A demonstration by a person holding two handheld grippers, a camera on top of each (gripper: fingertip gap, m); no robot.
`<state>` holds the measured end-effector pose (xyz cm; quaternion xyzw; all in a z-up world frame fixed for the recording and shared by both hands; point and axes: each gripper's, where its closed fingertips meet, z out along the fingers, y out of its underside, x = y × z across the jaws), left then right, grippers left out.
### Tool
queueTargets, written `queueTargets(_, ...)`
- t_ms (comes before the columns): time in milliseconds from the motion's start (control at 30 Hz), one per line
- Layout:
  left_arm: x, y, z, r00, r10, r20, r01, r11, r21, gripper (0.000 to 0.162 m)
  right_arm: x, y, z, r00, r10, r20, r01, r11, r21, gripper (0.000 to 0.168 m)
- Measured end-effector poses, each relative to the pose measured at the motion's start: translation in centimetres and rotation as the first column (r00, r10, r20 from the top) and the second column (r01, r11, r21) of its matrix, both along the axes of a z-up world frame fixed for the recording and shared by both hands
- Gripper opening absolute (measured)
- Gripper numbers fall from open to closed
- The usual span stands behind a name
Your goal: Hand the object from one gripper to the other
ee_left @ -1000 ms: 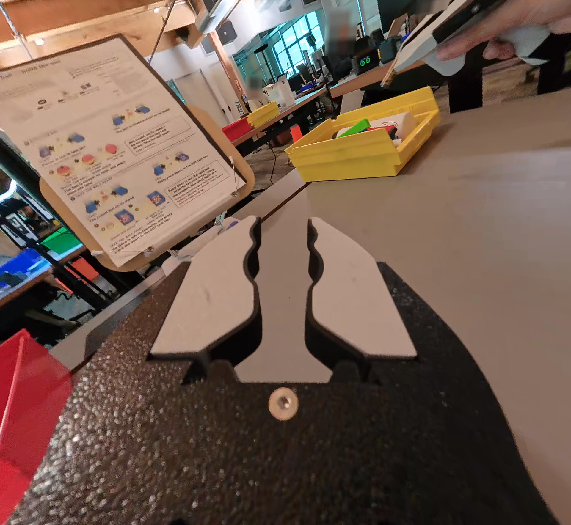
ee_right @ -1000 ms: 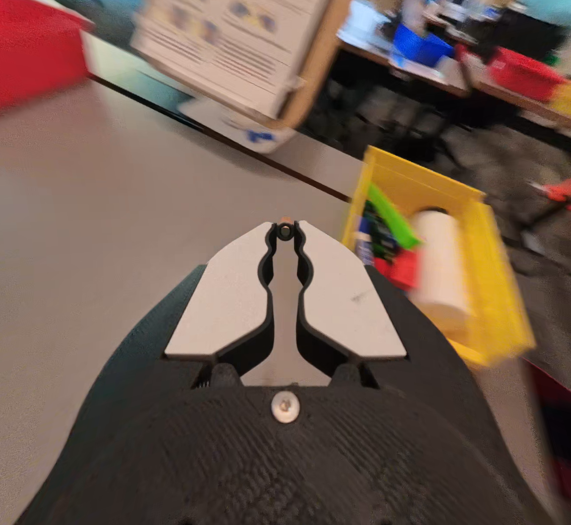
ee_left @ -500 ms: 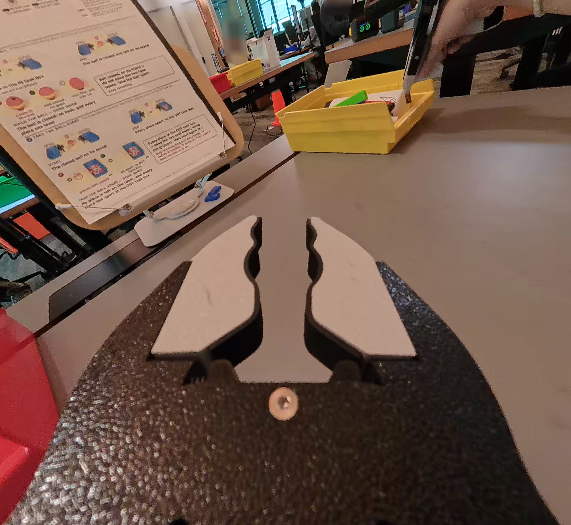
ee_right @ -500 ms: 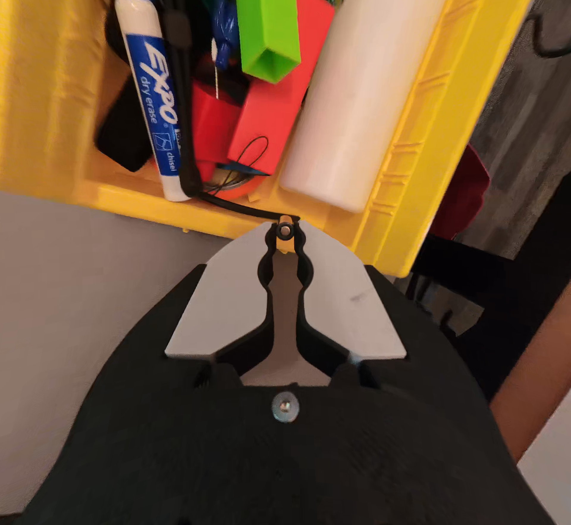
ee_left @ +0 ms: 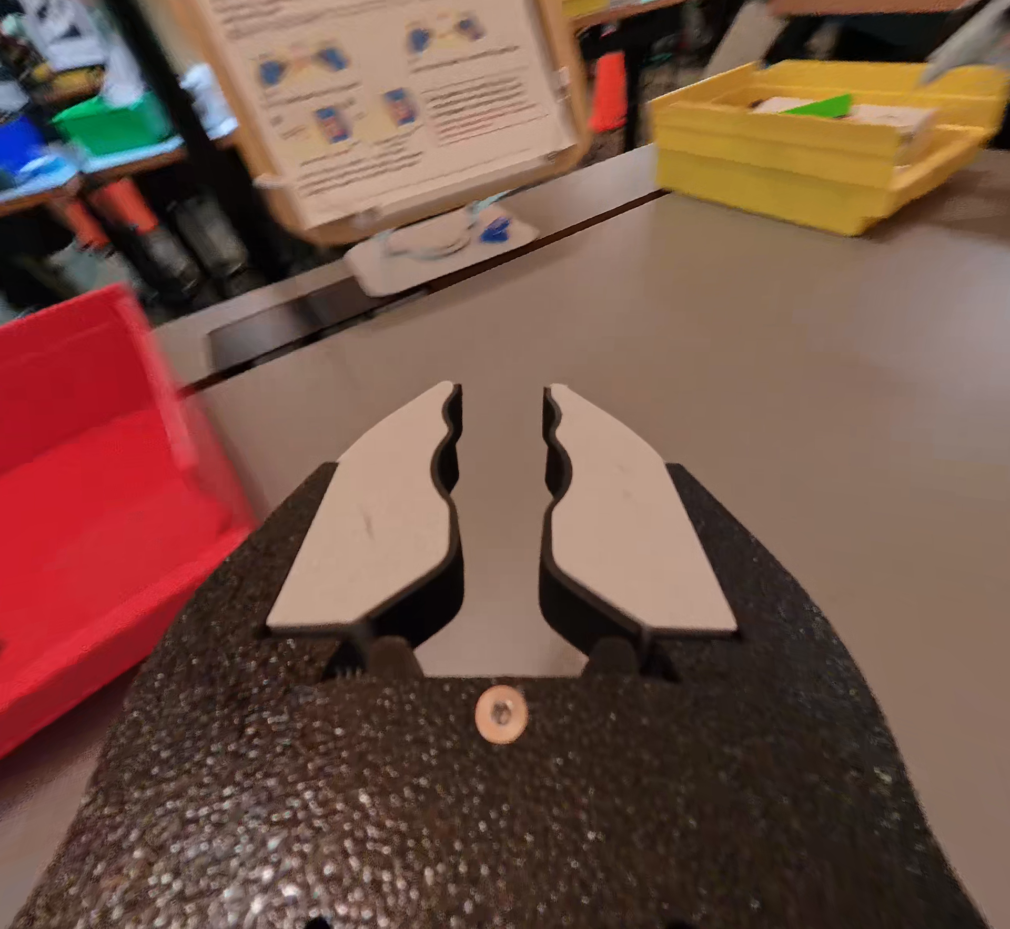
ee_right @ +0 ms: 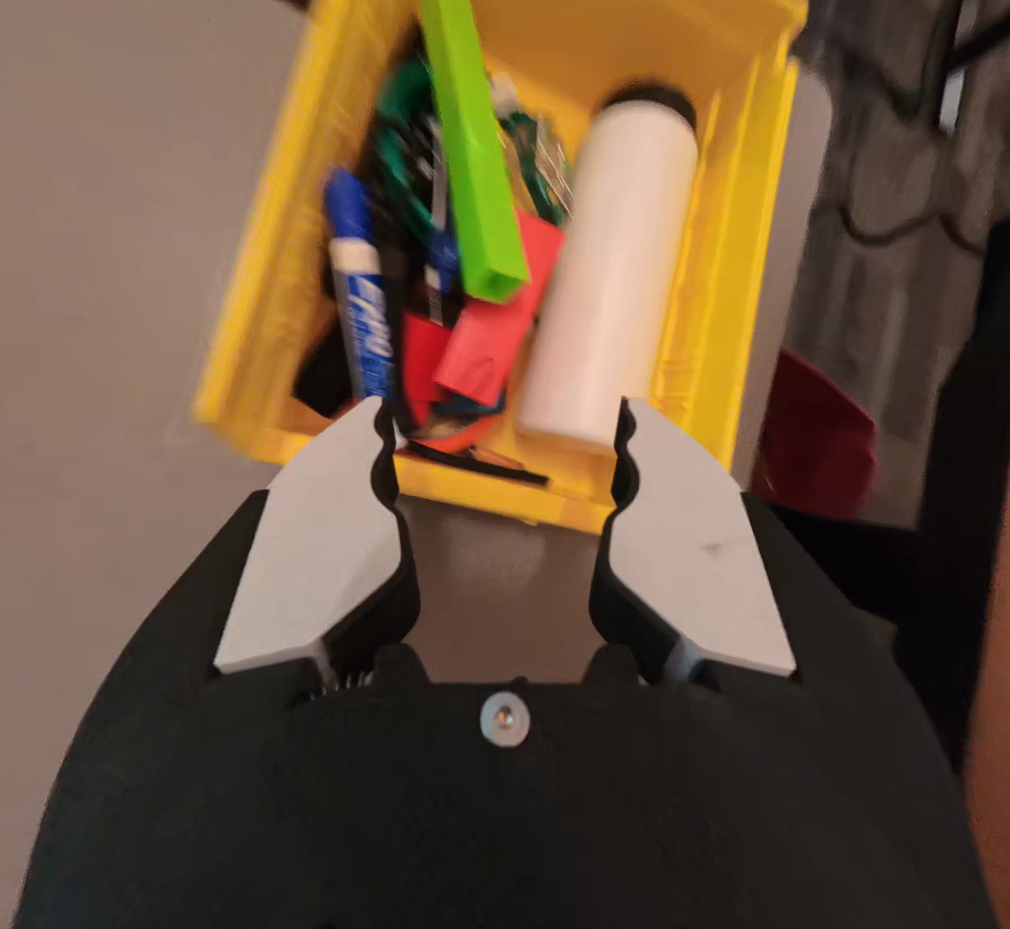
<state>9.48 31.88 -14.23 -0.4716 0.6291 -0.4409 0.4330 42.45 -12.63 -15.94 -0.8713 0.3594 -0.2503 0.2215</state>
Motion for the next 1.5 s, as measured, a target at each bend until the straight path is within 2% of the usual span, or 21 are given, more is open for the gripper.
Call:
queueTargets(33, -0.3, 2.5, 0.1, 0.997, 0.072, -0.036, -0.072, 0.997, 0.000, 0.028, -1.3, 1.4, 1.3, 0.997, 0.049, 0.054, -0.053, 0.995, 0.086, 0.079)
queueTargets(100, -0.9, 7.6, 0.8, 0.978, 0.181, -0.100, -0.180, 0.983, 0.024, 0.031, -4.7, 4.3, 3.4, 0.975, 0.149, 0.162, -0.185, 0.954, 0.236, 0.078)
queueTargets(133, -1.0, 9.9, 1.3, 0.973, 0.192, -0.128, -0.185, 0.980, 0.067, 0.034, -6.6, 5.7, 4.1, 0.958, 0.201, 0.203, -0.255, 0.920, 0.296, 0.077)
queueTargets(167, -0.8, 12.1, 1.6, 0.967, 0.188, -0.172, -0.167, 0.977, 0.130, 0.038, -8.6, 6.9, 4.4, 0.939, 0.259, 0.227, -0.326, 0.882, 0.341, 0.076)
queueTargets(233, -0.2, 16.0, 1.1, 0.926, 0.146, -0.348, -0.055, 0.964, 0.259, 0.045, -11.8, 8.5, 4.1, 0.906, 0.339, 0.251, -0.416, 0.823, 0.387, 0.075)
queueTargets(300, 0.6, 20.7, 0.0, 0.834, 0.169, -0.525, 0.064, 0.916, 0.395, 0.050, -13.7, 9.3, 3.3, 0.897, 0.363, 0.253, -0.439, 0.803, 0.403, 0.076)
queueTargets(367, 1.1, 24.8, -1.5, 0.724, 0.195, -0.661, 0.230, 0.836, 0.498, 0.056, -15.4, 10.2, 2.7, 0.884, 0.391, 0.257, -0.467, 0.771, 0.433, 0.077)
queueTargets(467, 1.7, 29.4, -4.7, 0.544, 0.251, -0.801, 0.384, 0.774, 0.503, 0.058, -17.1, 10.8, 2.5, 0.854, 0.436, 0.283, -0.520, 0.717, 0.464, 0.078)
queueTargets(567, 1.3, 32.2, -8.4, 0.345, 0.305, -0.887, 0.471, 0.761, 0.445, 0.061, -16.8, 10.6, 2.8, 0.875, 0.389, 0.289, -0.485, 0.714, 0.506, 0.079)
queueTargets(667, 1.0, 33.6, -10.9, 0.203, 0.355, -0.912, 0.570, 0.715, 0.405, 0.056, -17.3, 10.5, 2.5, 0.872, 0.408, 0.272, -0.490, 0.715, 0.499, 0.079)
queueTargets(767, 0.7, 35.6, -12.3, 0.079, 0.472, -0.878, 0.640, 0.651, 0.408, 0.053, -18.1, 10.7, 2.4, 0.854, 0.441, 0.276, -0.519, 0.689, 0.506, 0.080)
queueTargets(867, 0.7, 36.7, -13.2, 0.023, 0.520, -0.854, 0.670, 0.625, 0.399, 0.049, -17.8, 11.0, 2.6, 0.861, 0.422, 0.284, -0.507, 0.667, 0.546, 0.080)
queueTargets(933, 0.6, 36.5, -13.6, -0.013, 0.503, -0.864, 0.653, 0.659, 0.374, 0.037, -17.7, 11.2, 2.5, 0.863, 0.426, 0.272, -0.502, 0.659, 0.561, 0.080)
queueTargets(1000, 0.6, 36.4, -13.7, -0.030, 0.500, -0.865, 0.623, 0.686, 0.375, 0.037, -17.6, 11.3, 2.5, 0.861, 0.424, 0.281, -0.506, 0.662, 0.553, 0.080)
queueTargets(1067, 1.0, 36.0, -13.6, 0.010, 0.481, -0.877, 0.598, 0.700, 0.391, 0.036, -17.6, 11.5, 2.2, 0.858, 0.427, 0.285, -0.512, 0.673, 0.534, 0.079)
queueTargets(1133, 2.0, 35.2, -13.0, 0.103, 0.442, -0.891, 0.540, 0.727, 0.423, 0.036, -17.6, 11.7, 2.0, 0.861, 0.427, 0.276, -0.508, 0.685, 0.523, 0.079)
queueTargets(1233, 3.8, 34.0, -10.2, 0.297, 0.409, -0.863, 0.419, 0.756, 0.503, 0.036, -18.2, 12.5, 2.2, 0.851, 0.442, 0.284, -0.524, 0.675, 0.519, 0.078)
queueTargets(1333, 5.5, 32.0, -5.2, 0.530, 0.402, -0.747, 0.218, 0.786, 0.578, 0.036, -19.0, 13.7, 2.9, 0.826, 0.464, 0.320, -0.563, 0.652, 0.508, 0.078)
queueTargets(1433, 6.7, 26.4, 0.8, 0.771, 0.276, -0.573, 0.011, 0.895, 0.446, 0.036, -20.3, 15.6, 3.4, 0.806, 0.480, 0.347, -0.590, 0.594, 0.548, 0.080)
queueTargets(1500, 6.6, 20.9, 4.3, 0.895, 0.133, -0.426, 0.006, 0.951, 0.308, 0.036, -21.5, 17.4, 3.8, 0.799, 0.501, 0.332, -0.586, 0.527, 0.615, 0.080)
